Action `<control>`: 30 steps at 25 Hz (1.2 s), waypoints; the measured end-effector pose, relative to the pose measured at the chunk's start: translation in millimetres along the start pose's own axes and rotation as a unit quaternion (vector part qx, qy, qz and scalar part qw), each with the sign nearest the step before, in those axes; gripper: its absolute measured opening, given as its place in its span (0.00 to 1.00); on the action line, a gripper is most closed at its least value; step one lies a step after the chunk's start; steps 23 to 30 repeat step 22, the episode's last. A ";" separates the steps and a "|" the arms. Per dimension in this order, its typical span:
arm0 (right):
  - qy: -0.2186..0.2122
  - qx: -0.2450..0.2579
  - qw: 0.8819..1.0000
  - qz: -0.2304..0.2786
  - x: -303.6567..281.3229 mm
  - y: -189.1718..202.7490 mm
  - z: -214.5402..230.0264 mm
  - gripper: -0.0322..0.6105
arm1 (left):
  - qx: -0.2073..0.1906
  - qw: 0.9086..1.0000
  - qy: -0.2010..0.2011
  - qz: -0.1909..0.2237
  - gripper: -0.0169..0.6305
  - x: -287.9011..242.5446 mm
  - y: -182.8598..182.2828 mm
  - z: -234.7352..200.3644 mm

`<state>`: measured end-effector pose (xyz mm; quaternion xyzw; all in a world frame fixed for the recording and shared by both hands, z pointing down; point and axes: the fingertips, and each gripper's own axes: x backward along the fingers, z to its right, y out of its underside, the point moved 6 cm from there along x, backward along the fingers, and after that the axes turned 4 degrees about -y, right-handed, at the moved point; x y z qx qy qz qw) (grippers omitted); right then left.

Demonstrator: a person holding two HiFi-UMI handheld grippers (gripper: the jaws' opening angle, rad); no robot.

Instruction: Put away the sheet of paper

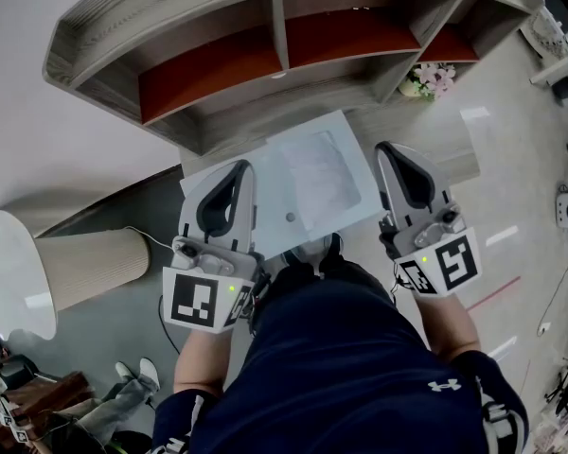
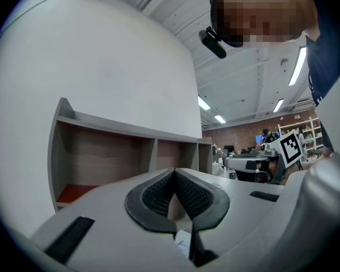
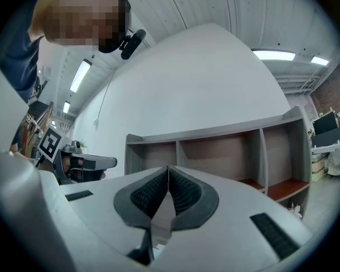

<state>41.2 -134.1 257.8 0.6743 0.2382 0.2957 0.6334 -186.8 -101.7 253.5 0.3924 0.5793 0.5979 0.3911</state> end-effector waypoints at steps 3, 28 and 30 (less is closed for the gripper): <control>0.000 -0.003 1.000 0.000 0.5 1.5 -0.5 0.08 | -0.001 1.000 -0.002 -0.001 0.05 0.7 1.1 -0.7; 0.006 -0.017 1.000 -0.003 5.1 5.9 1.7 0.08 | 0.004 1.000 -0.004 -0.008 0.05 2.2 7.7 -0.7; 0.006 -0.017 1.000 -0.003 5.1 5.9 1.7 0.08 | 0.004 1.000 -0.004 -0.008 0.05 2.2 7.7 -0.7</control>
